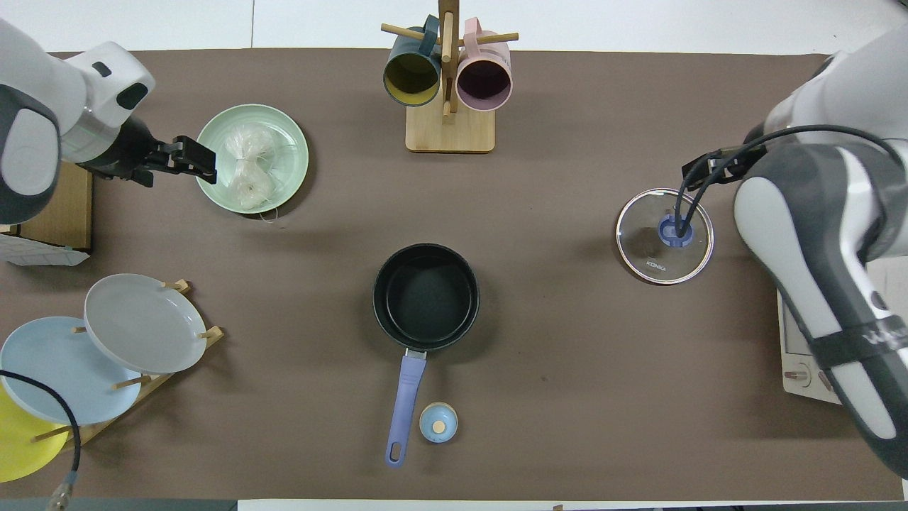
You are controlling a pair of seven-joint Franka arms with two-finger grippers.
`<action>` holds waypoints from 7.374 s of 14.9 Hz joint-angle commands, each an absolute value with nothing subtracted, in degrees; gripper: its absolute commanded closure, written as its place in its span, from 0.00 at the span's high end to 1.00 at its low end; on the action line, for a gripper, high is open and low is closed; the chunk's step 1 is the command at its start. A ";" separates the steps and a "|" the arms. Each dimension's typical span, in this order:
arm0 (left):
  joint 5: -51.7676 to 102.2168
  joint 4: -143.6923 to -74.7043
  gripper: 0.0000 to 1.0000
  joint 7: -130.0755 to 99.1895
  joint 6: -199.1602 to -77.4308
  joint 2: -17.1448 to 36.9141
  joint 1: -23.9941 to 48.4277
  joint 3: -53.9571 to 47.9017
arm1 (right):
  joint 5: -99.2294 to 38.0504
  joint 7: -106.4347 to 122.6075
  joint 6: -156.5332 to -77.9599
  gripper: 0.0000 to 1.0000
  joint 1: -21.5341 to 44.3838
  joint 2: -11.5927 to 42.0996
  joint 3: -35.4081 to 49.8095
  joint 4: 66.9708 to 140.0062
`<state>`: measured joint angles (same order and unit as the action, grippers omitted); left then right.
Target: Transfer vermicelli from plate to pot
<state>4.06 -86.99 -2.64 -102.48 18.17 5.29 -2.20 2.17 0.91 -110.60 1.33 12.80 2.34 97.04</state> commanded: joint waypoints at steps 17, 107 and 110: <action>-0.26 -92.02 0.66 6.15 -124.81 31.11 8.00 -1.67 | 0.97 8.78 -135.97 1.00 0.35 10.20 2.46 122.34; -0.26 -90.17 1.00 -4.84 -81.74 -2.55 2.38 -6.32 | 5.27 -42.45 -114.17 0.71 35.95 19.69 8.09 95.89; -0.26 -90.18 1.00 -4.66 -81.91 -2.55 1.59 -6.77 | 7.38 -42.45 -114.17 0.90 35.86 19.78 8.09 95.63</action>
